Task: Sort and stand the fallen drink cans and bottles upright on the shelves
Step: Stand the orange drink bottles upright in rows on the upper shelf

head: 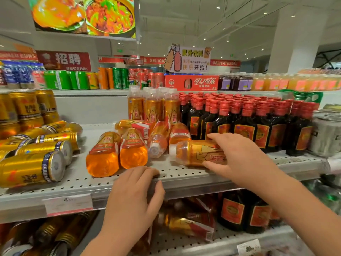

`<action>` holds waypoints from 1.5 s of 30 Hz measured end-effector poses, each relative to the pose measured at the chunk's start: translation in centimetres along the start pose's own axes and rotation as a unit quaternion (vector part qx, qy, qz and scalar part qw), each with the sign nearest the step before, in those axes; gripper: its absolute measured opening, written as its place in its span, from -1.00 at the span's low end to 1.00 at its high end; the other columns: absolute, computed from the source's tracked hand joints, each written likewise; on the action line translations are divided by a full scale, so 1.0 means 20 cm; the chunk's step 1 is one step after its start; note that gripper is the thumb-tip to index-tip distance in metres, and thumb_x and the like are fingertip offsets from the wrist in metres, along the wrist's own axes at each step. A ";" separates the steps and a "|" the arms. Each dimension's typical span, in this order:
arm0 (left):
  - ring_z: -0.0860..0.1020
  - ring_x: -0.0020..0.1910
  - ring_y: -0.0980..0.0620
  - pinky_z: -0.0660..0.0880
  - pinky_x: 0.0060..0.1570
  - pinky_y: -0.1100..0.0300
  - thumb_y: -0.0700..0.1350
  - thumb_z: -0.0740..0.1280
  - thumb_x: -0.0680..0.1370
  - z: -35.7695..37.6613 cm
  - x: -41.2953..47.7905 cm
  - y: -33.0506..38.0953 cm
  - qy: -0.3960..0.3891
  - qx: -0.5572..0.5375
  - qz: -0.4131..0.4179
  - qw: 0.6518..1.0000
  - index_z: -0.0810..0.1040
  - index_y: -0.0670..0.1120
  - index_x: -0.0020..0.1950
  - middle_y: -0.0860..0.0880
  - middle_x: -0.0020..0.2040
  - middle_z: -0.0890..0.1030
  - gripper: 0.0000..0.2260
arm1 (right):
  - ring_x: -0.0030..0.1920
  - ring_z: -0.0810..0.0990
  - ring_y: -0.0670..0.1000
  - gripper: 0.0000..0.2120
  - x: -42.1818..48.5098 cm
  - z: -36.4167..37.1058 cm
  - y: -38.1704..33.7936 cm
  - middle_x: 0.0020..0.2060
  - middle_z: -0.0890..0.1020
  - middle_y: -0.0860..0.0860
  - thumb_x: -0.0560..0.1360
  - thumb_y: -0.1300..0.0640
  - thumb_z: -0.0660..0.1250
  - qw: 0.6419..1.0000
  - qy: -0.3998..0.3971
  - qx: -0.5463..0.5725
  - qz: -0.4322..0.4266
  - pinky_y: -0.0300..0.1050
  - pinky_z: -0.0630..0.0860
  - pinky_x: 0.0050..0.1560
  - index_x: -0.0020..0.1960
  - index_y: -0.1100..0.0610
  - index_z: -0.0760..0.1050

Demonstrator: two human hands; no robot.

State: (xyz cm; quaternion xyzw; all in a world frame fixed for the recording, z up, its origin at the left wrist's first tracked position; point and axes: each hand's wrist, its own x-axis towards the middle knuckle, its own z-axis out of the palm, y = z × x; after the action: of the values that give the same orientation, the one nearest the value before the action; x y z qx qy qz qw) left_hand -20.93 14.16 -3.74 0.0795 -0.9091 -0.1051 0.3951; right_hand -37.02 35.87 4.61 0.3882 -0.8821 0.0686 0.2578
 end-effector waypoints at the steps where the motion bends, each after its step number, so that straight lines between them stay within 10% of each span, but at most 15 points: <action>1: 0.46 0.02 0.18 0.32 0.06 0.23 0.07 0.25 0.60 0.00 0.01 0.01 0.003 0.002 -0.006 1.000 0.58 0.10 0.10 0.23 -0.01 0.53 -0.84 | 0.32 0.43 -0.01 -0.20 0.01 0.01 0.03 0.35 0.48 -0.09 0.44 -0.41 0.27 1.000 -0.017 -0.009 -0.011 -0.03 0.41 0.35 0.55 -0.05 0.24; 14: 0.53 -0.14 0.23 0.49 -0.24 0.18 0.04 0.26 0.63 0.01 0.20 0.10 0.038 -0.046 -0.096 0.994 0.56 0.15 -0.09 0.20 -0.19 0.58 -0.86 | 0.24 0.46 -0.02 -0.30 -0.02 0.12 0.21 0.23 0.56 -0.10 0.43 -0.34 0.37 0.985 0.100 0.129 -0.048 0.00 0.41 0.31 0.44 -0.01 0.42; 22: 0.54 -0.11 0.26 0.53 -0.15 0.24 0.08 0.25 0.65 0.08 0.37 0.21 0.014 -0.044 -0.067 0.997 0.57 0.13 0.09 0.26 -0.02 0.50 -0.88 | 0.03 0.56 -0.36 -0.75 -0.07 0.13 0.21 0.04 0.57 -0.43 0.45 -0.44 0.31 0.884 0.163 0.434 0.061 -0.44 0.49 -0.27 0.10 -0.51 0.39; 29: 0.52 -0.06 0.28 0.34 0.00 0.23 0.21 0.17 0.64 0.16 0.57 0.25 -0.042 0.023 -0.069 0.996 0.43 0.21 0.41 0.21 0.38 0.45 -0.65 | 0.06 0.60 -0.33 -0.45 -0.08 0.24 0.18 0.05 0.62 -0.41 0.41 -0.50 0.29 0.815 0.134 0.546 0.138 -0.18 0.59 0.03 0.29 -0.25 0.44; 38: 0.52 0.34 -0.05 0.57 0.19 -0.05 0.29 0.06 0.65 0.25 0.66 0.27 -0.138 0.127 -0.037 0.982 0.25 0.16 0.57 0.09 0.53 0.35 -0.50 | 0.18 0.49 -0.35 -0.27 -0.06 0.27 0.21 0.15 0.53 -0.43 0.35 -0.62 0.18 0.849 0.097 0.501 0.139 -0.20 0.49 0.14 0.42 -0.32 0.25; 45: 0.53 -0.27 0.16 0.38 -0.41 0.20 0.26 0.08 0.64 0.15 0.70 0.28 -0.040 0.157 -0.007 0.987 0.58 0.13 -0.07 0.14 -0.15 0.58 -0.63 | 0.07 0.45 -0.54 -0.52 -0.04 0.23 0.23 0.01 0.48 -0.61 0.30 -0.64 0.18 0.844 0.057 0.512 0.149 -0.49 0.44 -0.24 0.17 -0.61 0.20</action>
State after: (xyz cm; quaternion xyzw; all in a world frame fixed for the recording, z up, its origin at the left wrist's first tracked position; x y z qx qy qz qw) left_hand -32.85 16.75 5.48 0.1430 -0.9288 0.0328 0.3404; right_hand -41.71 38.18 0.57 0.3241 -0.7524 0.5704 0.0591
